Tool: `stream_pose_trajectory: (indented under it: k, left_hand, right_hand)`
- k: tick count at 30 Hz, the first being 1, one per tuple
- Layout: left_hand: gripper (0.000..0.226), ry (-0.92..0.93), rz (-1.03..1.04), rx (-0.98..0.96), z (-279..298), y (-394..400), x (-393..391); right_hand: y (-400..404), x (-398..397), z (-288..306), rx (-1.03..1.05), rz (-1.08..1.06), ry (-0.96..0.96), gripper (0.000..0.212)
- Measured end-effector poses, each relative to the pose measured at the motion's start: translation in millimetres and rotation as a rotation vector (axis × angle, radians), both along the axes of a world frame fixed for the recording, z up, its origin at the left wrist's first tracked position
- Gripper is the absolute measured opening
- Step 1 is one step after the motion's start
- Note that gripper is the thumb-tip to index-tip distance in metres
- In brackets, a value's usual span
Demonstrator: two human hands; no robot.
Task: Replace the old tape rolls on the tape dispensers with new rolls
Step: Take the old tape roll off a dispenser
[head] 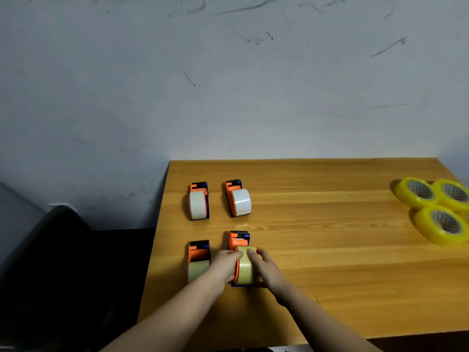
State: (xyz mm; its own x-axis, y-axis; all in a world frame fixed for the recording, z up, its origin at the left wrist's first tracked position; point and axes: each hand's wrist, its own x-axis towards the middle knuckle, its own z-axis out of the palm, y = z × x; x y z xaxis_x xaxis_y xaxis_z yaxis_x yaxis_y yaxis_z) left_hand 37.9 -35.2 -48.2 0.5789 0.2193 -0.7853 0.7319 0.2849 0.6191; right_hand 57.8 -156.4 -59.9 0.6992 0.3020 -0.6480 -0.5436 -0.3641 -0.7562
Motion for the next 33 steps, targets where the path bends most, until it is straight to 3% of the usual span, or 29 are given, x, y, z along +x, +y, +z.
stream_pose_trajectory:
  k: [5, 13, 22, 27, 33]
  left_hand:
    - [0.016, -0.182, -0.004, -0.102, 24, 5, -5]
    - [0.029, -0.458, 0.047, -0.031, 65, 16, -32]
    - [0.061, -0.566, 0.175, -0.103, 98, 10, -38]
    - [0.054, -0.606, 0.256, -0.064, 109, 2, -39]
    - [0.047, -0.631, 0.363, 0.003, 121, -2, -38]
  right_hand:
    - [6, -4, 30, 0.118, -0.033, -0.211, 0.065]
    - [23, -26, 72, 0.303, -0.104, -0.450, 0.063]
    - [32, -36, 94, 0.307, -0.220, -0.591, 0.056]
    - [37, -38, 107, 0.356, -0.265, -0.611, 0.079]
    - [38, -34, 114, 0.296, -0.244, -0.738, 0.062]
